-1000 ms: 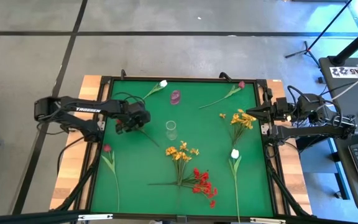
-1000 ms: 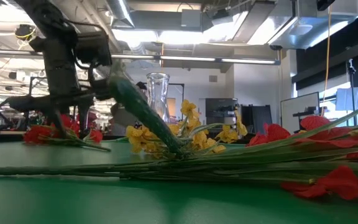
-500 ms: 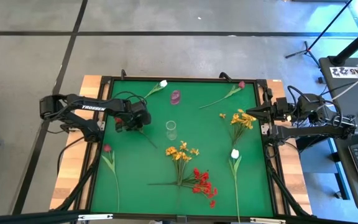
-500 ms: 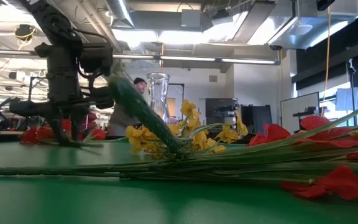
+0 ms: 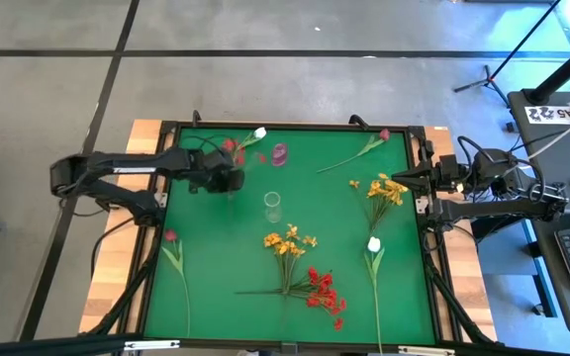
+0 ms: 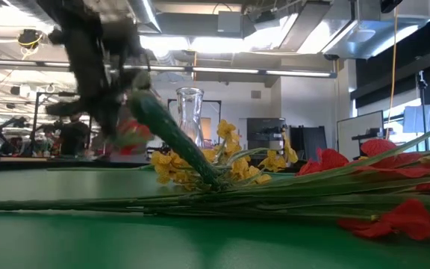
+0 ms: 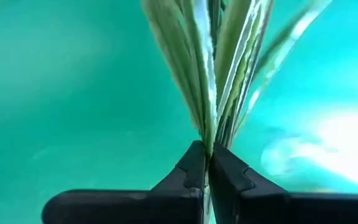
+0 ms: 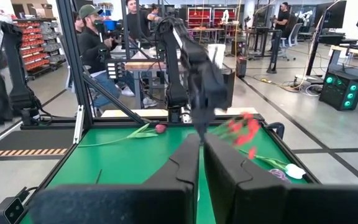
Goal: Sort flowers into vase by color
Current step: Put the top red flowers into the transparent vase
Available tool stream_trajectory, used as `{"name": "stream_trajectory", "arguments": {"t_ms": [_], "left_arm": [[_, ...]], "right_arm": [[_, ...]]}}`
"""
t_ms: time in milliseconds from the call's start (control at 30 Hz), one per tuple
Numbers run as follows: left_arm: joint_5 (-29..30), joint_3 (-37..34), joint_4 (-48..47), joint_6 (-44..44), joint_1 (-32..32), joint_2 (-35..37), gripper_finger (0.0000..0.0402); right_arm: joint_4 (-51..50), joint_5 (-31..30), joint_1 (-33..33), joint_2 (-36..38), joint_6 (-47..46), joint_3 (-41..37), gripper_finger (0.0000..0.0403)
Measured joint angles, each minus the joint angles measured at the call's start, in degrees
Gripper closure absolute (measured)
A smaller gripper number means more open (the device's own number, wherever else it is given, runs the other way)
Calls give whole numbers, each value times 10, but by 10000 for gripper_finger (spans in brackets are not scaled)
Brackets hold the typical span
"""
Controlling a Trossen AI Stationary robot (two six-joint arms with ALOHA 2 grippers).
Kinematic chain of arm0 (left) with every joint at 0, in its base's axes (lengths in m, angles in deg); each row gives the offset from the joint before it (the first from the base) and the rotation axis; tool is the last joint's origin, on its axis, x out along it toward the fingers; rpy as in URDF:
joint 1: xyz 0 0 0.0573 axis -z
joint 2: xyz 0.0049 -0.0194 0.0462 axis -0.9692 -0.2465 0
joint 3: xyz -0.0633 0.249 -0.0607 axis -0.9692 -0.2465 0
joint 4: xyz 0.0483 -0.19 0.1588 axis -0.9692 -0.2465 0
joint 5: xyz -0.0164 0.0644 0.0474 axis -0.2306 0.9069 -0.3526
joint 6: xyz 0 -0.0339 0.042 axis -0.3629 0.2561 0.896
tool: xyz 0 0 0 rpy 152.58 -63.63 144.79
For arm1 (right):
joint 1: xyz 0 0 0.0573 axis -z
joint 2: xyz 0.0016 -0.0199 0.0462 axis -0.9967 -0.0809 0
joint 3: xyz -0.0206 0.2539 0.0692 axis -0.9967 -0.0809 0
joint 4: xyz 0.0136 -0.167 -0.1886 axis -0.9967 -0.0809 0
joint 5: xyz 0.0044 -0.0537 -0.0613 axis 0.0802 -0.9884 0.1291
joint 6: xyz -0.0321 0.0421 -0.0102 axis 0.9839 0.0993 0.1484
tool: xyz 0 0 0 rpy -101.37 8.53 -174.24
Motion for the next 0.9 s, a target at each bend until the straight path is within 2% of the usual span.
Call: {"name": "stream_trajectory", "arguments": {"t_ms": [133, 300, 500, 567, 767, 900], "left_arm": [[61, 67, -8, 63, 23, 71, 400], [153, 135, 3, 154, 104, 133, 401], [172, 178, 19, 175, 181, 149, 401], [219, 180, 54, 216, 204, 146, 401], [361, 145, 216, 445, 308, 109, 401], [394, 100, 336, 550, 347, 81, 401]], "right_arm": [[0, 0, 0, 0, 0, 0, 377], [0, 0, 0, 0, 0, 0, 377], [0, 0, 0, 0, 0, 0, 377], [0, 0, 0, 0, 0, 0, 377], [0, 0, 0, 0, 0, 0, 377], [0, 0, 0, 0, 0, 0, 377]]}}
